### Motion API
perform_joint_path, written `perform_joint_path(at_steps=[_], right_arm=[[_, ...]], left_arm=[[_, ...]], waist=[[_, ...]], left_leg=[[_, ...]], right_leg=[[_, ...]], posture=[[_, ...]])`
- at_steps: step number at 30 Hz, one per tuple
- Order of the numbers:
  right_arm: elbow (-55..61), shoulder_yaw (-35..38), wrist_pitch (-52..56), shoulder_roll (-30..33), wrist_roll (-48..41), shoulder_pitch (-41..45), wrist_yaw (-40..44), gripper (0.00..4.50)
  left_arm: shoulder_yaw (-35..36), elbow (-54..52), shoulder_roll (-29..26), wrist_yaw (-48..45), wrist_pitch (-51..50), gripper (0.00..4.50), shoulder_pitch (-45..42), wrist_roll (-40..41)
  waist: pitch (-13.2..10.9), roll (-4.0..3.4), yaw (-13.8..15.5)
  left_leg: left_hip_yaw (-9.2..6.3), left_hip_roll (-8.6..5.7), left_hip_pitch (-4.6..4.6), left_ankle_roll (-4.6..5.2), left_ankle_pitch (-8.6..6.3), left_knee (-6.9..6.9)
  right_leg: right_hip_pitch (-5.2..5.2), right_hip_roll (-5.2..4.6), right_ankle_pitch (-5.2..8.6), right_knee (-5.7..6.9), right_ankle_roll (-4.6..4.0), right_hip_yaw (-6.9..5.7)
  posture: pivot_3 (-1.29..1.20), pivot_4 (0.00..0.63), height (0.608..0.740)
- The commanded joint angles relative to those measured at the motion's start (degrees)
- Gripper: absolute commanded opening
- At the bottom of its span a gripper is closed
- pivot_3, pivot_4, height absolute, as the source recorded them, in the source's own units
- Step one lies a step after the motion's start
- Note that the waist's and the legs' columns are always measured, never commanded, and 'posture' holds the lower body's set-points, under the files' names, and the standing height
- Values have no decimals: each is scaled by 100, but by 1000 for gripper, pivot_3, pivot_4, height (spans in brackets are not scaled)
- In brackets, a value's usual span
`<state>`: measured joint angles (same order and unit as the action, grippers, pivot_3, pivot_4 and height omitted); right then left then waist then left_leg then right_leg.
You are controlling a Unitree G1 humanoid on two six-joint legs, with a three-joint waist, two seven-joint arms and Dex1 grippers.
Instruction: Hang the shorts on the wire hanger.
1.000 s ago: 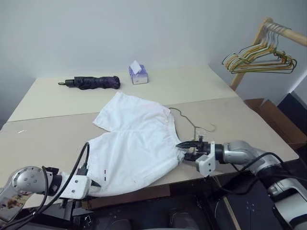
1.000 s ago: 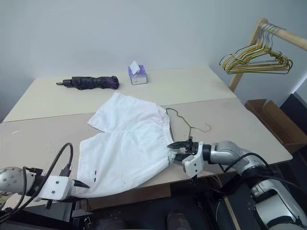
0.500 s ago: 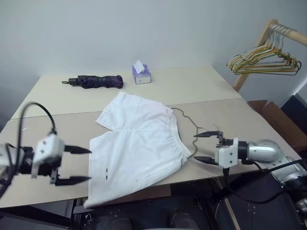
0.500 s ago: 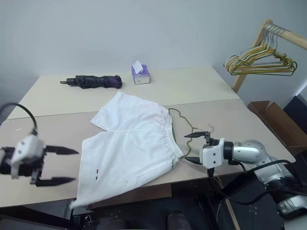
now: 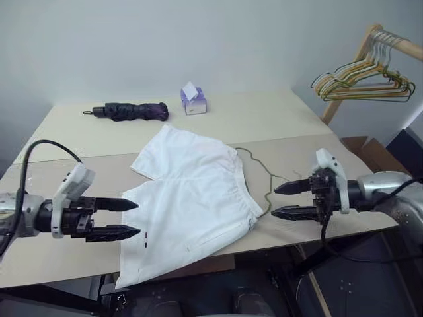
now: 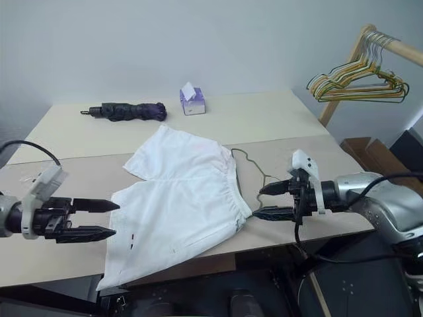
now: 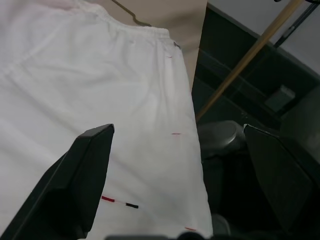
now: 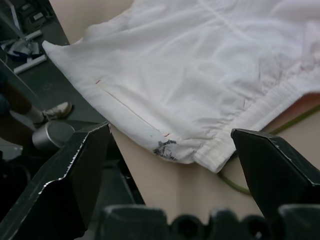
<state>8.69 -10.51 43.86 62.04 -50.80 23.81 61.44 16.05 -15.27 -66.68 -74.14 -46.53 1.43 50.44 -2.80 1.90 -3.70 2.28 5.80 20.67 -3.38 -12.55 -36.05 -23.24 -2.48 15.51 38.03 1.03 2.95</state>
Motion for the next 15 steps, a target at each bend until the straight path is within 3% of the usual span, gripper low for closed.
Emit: perform_joint_path(at_steps=[1, 9, 15], right_arm=[[-36, 345, 575, -218, -142, 233, -131, 4500], [28, 412, 717, -693, 718, 256, -805, 4500], [-221, -18, 1341, -883, 1652, 597, -1558, 4500]], left_arm=[[112, -177, 57, 218, -230, 4478, -192, 118], [165, -279, 372, 560, -217, 4478, -336, 52], [85, -305, 447, 449, -11, 4478, -565, -19]], waist=[[-1, -1, 9], [-1, -1, 89], [-1, -1, 132]], left_leg=[[0, 0, 9, 0, 0, 0], [-1, -1, 67, 1, 0, -9], [-1, -2, 99, 1, 1, -24]], right_leg=[[-6, 0, -6, 0, 10, 0], [-65, 0, -10, 3, 9, 0], [-90, 1, -16, 7, 7, 1]], posture=[[-8, 26, 740], [-7, 27, 740], [-13, 28, 740]])
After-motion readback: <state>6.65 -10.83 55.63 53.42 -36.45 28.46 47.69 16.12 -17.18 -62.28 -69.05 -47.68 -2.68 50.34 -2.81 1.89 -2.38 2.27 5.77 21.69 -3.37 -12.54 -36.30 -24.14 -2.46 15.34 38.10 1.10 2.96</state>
